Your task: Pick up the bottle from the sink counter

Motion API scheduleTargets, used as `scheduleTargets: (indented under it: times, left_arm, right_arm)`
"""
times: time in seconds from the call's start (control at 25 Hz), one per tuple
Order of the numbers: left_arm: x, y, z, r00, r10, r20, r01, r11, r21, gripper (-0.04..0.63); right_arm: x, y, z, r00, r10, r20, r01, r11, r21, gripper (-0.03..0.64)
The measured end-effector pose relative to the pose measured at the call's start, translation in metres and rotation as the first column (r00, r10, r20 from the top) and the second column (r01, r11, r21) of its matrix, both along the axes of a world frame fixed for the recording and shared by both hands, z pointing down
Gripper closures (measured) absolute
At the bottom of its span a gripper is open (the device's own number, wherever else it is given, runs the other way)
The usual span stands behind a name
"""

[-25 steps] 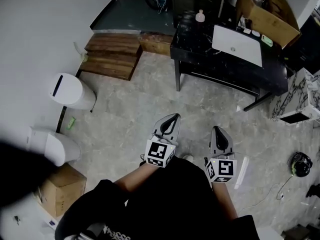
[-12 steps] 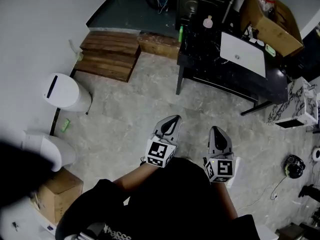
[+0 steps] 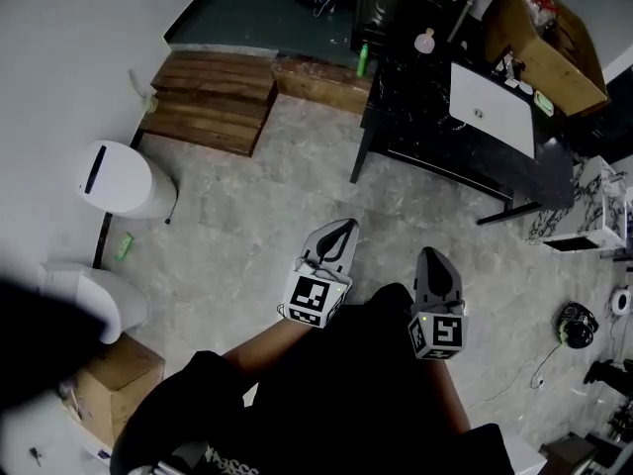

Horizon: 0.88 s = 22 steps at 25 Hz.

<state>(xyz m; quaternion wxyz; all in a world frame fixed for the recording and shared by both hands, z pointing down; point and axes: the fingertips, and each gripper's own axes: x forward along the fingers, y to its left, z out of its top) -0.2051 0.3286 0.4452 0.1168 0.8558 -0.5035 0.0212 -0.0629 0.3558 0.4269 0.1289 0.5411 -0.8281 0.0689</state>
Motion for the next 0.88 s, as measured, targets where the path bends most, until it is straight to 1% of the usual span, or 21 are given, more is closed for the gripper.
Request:
scheduleTargets:
  times: [0.2,0.52,0.68,0.88]
  left_arm:
    - [-0.008,-0.013,0.012,1.000,-0.008,-0.010,0.008,1.000,-0.021,0.578]
    - [-0.005,-0.057,0.024,1.000,0.006,0.027,-0.005,0.998,-0.057,0.578]
    - [0.006,-0.092,0.029,1.000,-0.008,0.002,0.008,0.996,-0.089,0.578]
    - [0.030,-0.156,0.027,0.998,-0.026,0.051,0.030,0.996,-0.085,0.578]
  right_arm:
    - [-0.006,-0.016,0.005,1.000,0.008,0.015,-0.008,1.000,-0.003,0.578]
    - [0.003,-0.056,0.025,0.998,0.038,0.046,-0.036,0.998,-0.050,0.578]
    - [0.017,-0.092,0.035,0.997,0.034,0.064,-0.030,0.998,-0.062,0.578]
    - [0.054,-0.160,0.027,0.994,0.059,0.093,-0.055,0.997,-0.045,0.578]
